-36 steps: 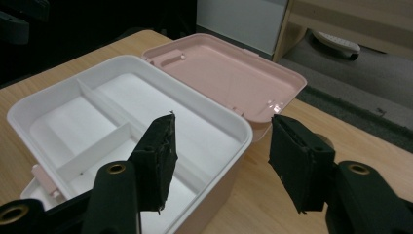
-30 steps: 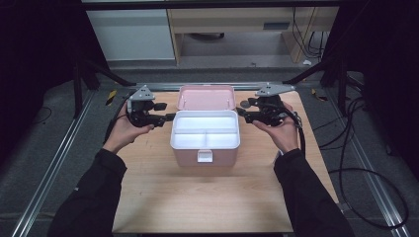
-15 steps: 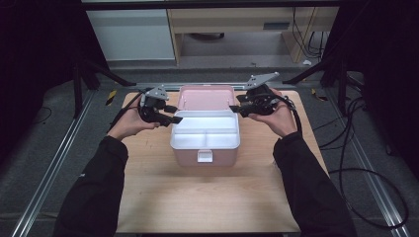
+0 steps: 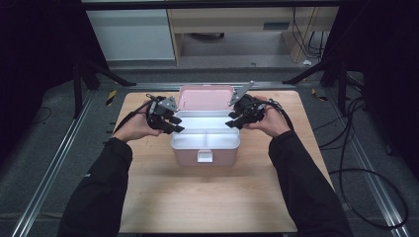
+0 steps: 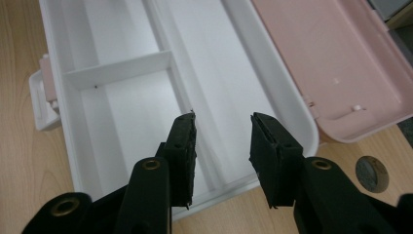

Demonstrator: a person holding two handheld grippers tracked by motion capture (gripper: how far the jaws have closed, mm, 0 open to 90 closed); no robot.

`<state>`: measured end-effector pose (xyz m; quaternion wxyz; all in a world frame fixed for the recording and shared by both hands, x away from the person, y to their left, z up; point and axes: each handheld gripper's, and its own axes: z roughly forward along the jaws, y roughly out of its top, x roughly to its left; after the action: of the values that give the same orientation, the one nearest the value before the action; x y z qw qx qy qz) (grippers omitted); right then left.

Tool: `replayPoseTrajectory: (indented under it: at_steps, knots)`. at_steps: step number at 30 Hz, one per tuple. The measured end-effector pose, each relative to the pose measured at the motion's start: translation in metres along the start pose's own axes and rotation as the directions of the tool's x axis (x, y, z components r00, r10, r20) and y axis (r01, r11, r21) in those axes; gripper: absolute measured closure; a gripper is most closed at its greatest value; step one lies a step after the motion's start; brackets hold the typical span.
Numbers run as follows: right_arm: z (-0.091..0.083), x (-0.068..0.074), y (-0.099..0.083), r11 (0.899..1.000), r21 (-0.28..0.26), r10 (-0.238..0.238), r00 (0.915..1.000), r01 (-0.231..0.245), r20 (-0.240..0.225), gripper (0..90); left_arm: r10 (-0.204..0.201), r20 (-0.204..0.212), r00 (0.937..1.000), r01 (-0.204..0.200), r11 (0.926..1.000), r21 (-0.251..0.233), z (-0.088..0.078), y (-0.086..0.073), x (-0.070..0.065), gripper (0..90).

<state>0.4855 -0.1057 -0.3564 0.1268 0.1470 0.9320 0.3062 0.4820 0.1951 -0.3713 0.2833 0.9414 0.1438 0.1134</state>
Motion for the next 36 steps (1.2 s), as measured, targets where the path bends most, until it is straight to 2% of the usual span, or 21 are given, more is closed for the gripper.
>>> replayPoseTrajectory:
  at_steps: [5, 8, 13, 18, 23, 28, 31, 35, 36]
  knots:
    - [0.014, 0.007, 0.002, 0.997, 0.076, -0.027, 0.9988, 0.03, -0.042, 66.4, 0.014, 0.012, 0.9998, -0.015, 0.9982, 0.059, 0.005, 0.001, 0.001, 68.4]
    - [0.021, 0.006, 0.0, 0.993, 0.11, -0.027, 0.9985, 0.032, -0.048, 68.2, 0.017, 0.028, 0.9995, -0.019, 0.9962, 0.085, 0.009, 0.001, 0.001, 70.9]
    - [0.027, 0.002, -0.006, 0.989, 0.147, -0.024, 0.9985, 0.031, -0.048, 71.0, 0.034, 0.029, 0.999, -0.037, 0.9922, 0.119, 0.017, 0.005, 0.002, 71.7]
    - [0.031, -0.001, -0.008, 0.988, 0.15, -0.025, 0.9971, 0.035, -0.072, 77.6, 0.036, 0.047, 0.9982, -0.042, 0.9915, 0.124, 0.023, 0.004, 0.005, 75.8]
    - [0.039, -0.002, -0.007, 0.984, 0.169, -0.038, 0.996, 0.051, -0.081, 79.0, 0.044, 0.053, 0.9976, -0.05, 0.9908, 0.126, 0.025, 0.004, 0.006, 78.3]
    - [0.04, -0.005, -0.008, 0.985, 0.165, -0.026, 0.9948, 0.042, -0.098, 79.8, 0.038, 0.075, 0.9965, -0.047, 0.9916, 0.121, 0.025, 0.004, 0.009, 79.3]
    - [0.04, -0.005, -0.007, 0.984, 0.173, -0.026, 0.9945, 0.043, -0.101, 80.1, 0.043, 0.088, 0.9952, -0.056, 0.9879, 0.144, 0.026, 0.007, 0.011, 79.9]
    - [0.041, -0.007, -0.007, 0.984, 0.174, -0.014, 0.9931, 0.034, -0.117, 80.8, 0.091, 0.096, 0.9912, -0.107, 0.9787, 0.175, 0.026, 0.011, 0.01, 81.3]
    - [0.04, -0.007, -0.005, 0.982, 0.187, -0.007, 0.992, 0.031, -0.126, 81.4, 0.098, 0.095, 0.9906, -0.115, 0.9764, 0.183, 0.026, 0.012, 0.009, 82.0]
